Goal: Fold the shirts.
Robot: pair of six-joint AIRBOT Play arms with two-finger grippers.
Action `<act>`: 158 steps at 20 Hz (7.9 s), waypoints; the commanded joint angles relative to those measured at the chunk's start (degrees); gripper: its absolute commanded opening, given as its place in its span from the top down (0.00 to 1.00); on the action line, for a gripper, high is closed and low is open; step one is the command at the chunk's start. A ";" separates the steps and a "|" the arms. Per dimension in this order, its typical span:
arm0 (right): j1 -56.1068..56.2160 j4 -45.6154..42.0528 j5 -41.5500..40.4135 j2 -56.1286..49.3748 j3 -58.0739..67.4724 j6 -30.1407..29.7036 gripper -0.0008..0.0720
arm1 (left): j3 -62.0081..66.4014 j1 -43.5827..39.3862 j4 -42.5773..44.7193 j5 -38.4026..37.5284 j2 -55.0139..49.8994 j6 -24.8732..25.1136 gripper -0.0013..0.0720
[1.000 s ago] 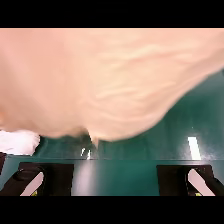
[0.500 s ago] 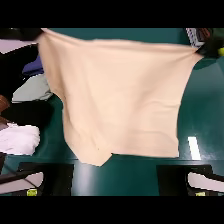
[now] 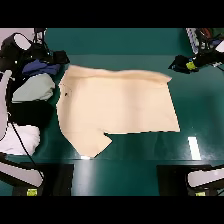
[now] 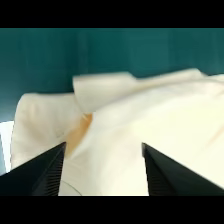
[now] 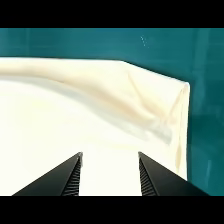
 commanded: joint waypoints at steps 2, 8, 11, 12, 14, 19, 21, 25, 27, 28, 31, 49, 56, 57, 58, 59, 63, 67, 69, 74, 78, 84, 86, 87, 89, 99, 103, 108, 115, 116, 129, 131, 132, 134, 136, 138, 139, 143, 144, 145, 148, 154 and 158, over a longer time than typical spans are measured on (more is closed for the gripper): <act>-3.26 5.49 3.93 3.02 -0.11 -1.81 0.43 | 1.09 1.75 0.44 -8.92 1.66 -0.39 0.30; -5.40 5.97 8.76 19.89 -15.87 -6.03 0.43 | -19.43 9.20 0.81 -18.88 18.12 -0.50 0.30; -5.40 6.62 6.97 27.96 -26.40 -6.05 0.43 | -40.39 9.88 0.81 -17.18 30.38 -1.03 0.30; -5.40 8.02 6.16 29.79 -28.81 -6.05 0.43 | -47.17 9.88 0.76 -15.65 34.23 -2.10 0.30; -5.40 9.53 4.02 32.98 -32.85 -6.05 0.43 | -58.10 9.88 0.61 -13.16 40.11 -4.17 0.30; -5.40 10.45 2.38 36.70 -37.27 -6.05 0.43 | -70.58 9.88 -5.81 -9.38 43.52 -3.93 0.30; -5.40 10.47 2.40 37.16 -37.27 -6.05 0.43 | -72.06 9.88 -8.02 -7.06 43.50 -2.89 0.30; -5.40 10.47 2.43 37.22 -37.24 -6.03 0.43 | -74.58 9.84 -12.04 -2.80 43.30 -0.94 0.30; -5.40 10.47 2.45 37.22 -37.24 -6.03 0.43 | -75.19 9.77 -13.73 -1.11 43.21 0.02 0.30; -5.40 10.45 2.49 37.22 -37.24 -6.03 0.43 | -75.14 9.77 -14.21 0.00 43.21 0.04 0.30; -5.95 9.75 4.46 37.22 -37.29 -6.05 0.43 | -74.07 9.77 -14.60 0.20 43.21 0.11 0.94; -23.96 8.94 -6.43 36.89 -71.89 -7.21 0.38 | -63.34 9.77 -13.81 -4.42 43.50 1.55 0.95; -14.91 13.33 -9.27 32.52 -69.88 -9.57 0.97 | -60.87 9.77 -13.79 -4.70 43.52 1.38 0.95; -13.70 13.22 -8.37 33.90 -67.60 -9.62 0.97 | -57.83 9.77 -13.79 -5.55 43.58 1.33 0.95; -12.72 13.25 -7.48 36.37 -64.19 -9.60 0.97 | -53.48 9.77 -13.84 -6.95 43.58 1.03 0.95; -12.02 13.22 -6.58 39.12 -59.74 -9.60 0.97 | -48.46 9.77 -13.94 -8.39 43.69 0.96 0.95; -11.69 12.72 -2.89 47.41 -36.37 -9.57 0.97 | -23.52 9.77 -13.97 -9.55 46.99 0.87 0.95; -11.72 8.31 -1.75 51.87 -12.76 -7.58 0.97 | 4.02 9.77 -13.92 -12.11 48.15 -0.13 0.95; -11.72 2.40 0.48 53.46 -3.89 -5.22 0.97 | 15.91 9.77 -13.86 -13.81 48.15 -0.44 0.95; -11.74 -8.85 10.95 53.96 10.80 -1.38 0.97 | 30.47 9.77 -13.92 -15.61 48.15 -6.12 0.95; -11.72 -11.19 21.77 47.23 19.06 -0.81 0.97 | 22.27 9.77 -13.79 -15.85 48.13 -6.43 0.95; -9.38 -11.98 24.94 32.61 7.80 -0.81 0.97 | -8.28 9.75 -13.73 -16.90 42.62 -4.26 0.95; -7.34 -14.95 24.39 26.80 1.53 -0.81 0.97 | -14.88 9.75 -13.57 -16.37 37.29 -2.91 0.95; -6.34 -16.20 23.61 23.98 -1.03 -0.83 0.97 | -17.33 9.75 -13.66 -15.74 34.07 -2.43 0.95; -4.24 -16.81 20.24 17.75 -5.22 -0.92 0.97 | -19.17 9.75 -13.64 -14.45 26.77 -1.31 0.95; -0.59 -16.68 8.50 -7.48 13.79 -0.74 0.97 | 0.31 3.34 -10.91 3.26 -1.27 3.10 0.95; -1.07 -16.72 11.23 -7.65 18.88 -0.76 0.97 | 5.79 4.83 -7.82 -4.59 -1.09 3.08 0.95; 0.55 -16.74 9.38 -1.62 3.39 -0.74 0.97 | -0.09 4.74 -4.52 -17.40 -1.07 -0.02 0.95; 3.93 -16.59 -0.24 3.78 -15.58 7.74 0.97 | -16.09 4.74 -5.01 -12.39 -1.09 0.04 0.67; 4.22 -16.57 0.09 3.78 -15.80 7.78 0.92 | -16.59 4.76 -5.01 -12.50 -1.09 0.04 0.32; -5.27 1.64 8.17 29.55 -32.79 -2.62 0.49 | -55.76 8.63 -1.31 -16.17 35.69 -2.64 0.30; -5.88 3.02 5.62 32.35 -35.34 -3.28 0.49 | -62.99 8.63 -5.27 -15.69 39.10 -3.15 0.30; -5.88 2.95 5.40 33.42 -36.20 -3.45 0.49 | -65.75 8.63 -6.75 -14.95 40.00 -3.15 0.30; -5.88 2.93 5.55 35.06 -37.31 -3.45 0.49 | -69.44 8.57 -8.61 -13.44 40.41 -3.15 0.30; -5.88 2.89 5.57 36.06 -37.29 -3.48 0.49 | -71.95 8.46 -10.84 -10.91 40.41 -2.91 0.30; -5.88 2.89 5.46 36.79 -37.29 -3.48 0.49 | -73.79 8.46 -12.85 -8.70 40.41 -2.89 0.30; -5.86 2.89 5.49 37.13 -37.29 -3.48 0.49 | -74.31 8.46 -12.98 -8.31 40.41 -2.91 0.30; -5.88 2.93 5.62 37.57 -37.29 -3.48 0.49 | -74.90 8.46 -13.03 -7.82 40.41 -2.80 0.30; -5.88 2.93 5.92 37.57 -37.29 -3.48 0.49 | -74.90 8.46 -13.14 -7.85 40.41 -2.80 0.30; -5.88 2.80 6.32 37.57 -37.29 -3.48 0.49 | -74.90 8.46 -13.49 -7.85 40.41 -2.69 0.33; -7.96 1.90 10.47 37.53 -37.33 -3.69 0.49 | -74.82 8.46 -16.61 -9.01 40.72 0.70 0.95; -20.06 -12.15 17.77 40.35 -50.73 -3.61 0.32 | -74.18 8.46 -16.79 -10.95 50.07 1.38 0.95; -26.16 -8.66 13.86 40.65 -67.84 -5.46 0.32 | -74.18 8.46 -16.76 -10.78 50.58 1.46 0.95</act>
